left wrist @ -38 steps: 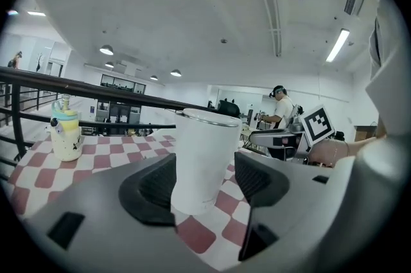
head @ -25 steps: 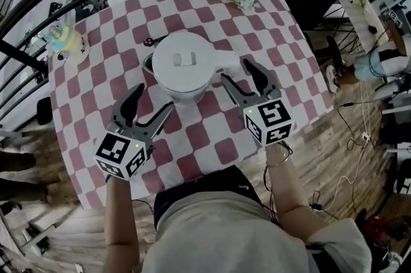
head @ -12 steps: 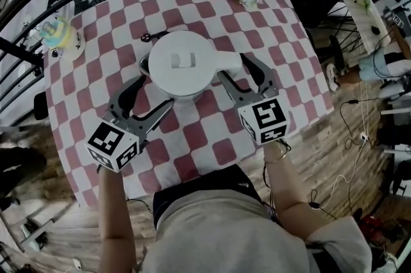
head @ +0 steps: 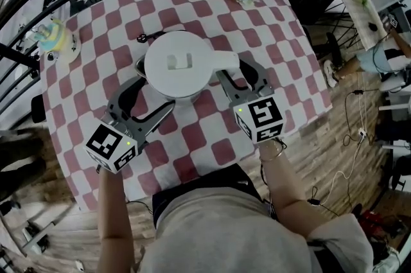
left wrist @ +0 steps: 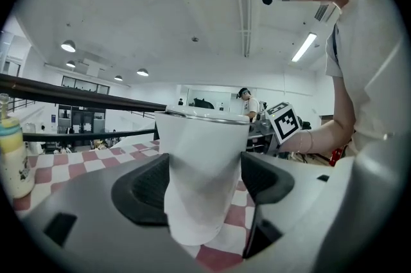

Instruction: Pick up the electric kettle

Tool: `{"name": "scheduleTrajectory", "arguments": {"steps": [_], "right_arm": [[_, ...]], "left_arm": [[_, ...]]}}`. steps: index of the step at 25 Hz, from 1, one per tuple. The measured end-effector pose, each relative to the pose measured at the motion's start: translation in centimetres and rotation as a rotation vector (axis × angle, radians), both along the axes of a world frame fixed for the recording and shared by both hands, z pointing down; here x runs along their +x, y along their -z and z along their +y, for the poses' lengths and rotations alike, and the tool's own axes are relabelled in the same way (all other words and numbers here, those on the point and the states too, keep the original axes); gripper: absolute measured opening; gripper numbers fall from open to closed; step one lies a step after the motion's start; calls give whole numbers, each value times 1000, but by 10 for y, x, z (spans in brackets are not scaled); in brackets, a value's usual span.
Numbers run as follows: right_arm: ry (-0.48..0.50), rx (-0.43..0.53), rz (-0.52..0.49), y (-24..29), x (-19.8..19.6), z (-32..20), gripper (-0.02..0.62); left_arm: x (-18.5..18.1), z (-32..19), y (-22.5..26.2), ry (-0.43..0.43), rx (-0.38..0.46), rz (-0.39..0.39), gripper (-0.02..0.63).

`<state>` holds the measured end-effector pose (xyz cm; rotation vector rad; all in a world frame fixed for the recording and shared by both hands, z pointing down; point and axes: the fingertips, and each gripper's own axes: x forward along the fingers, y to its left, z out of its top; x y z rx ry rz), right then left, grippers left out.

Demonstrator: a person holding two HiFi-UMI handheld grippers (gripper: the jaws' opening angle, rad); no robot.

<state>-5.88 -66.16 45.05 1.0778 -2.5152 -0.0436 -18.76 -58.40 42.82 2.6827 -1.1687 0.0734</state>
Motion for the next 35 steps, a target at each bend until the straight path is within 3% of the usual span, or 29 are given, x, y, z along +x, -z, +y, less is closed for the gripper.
{"name": "scheduleTrajectory", "arguments": {"steps": [9, 17, 24, 29, 35], "right_arm": [[-61, -24, -47, 3, -2, -3, 166], [-85, -40, -106, 6, 3, -3, 167], [-105, -38, -184, 26, 1, -2, 166], [-97, 2, -184, 44, -2, 2, 167], [-87, 55, -196, 70, -6, 8, 167]], "left_arm": [[-3, -2, 2, 30, 24, 70, 351], [-1, -6, 9, 14, 15, 70, 351], [-10, -6, 37, 49, 50, 173, 351], [-12, 1, 49, 42, 79, 135, 351], [-16, 9, 71, 54, 120, 160, 350]]}}
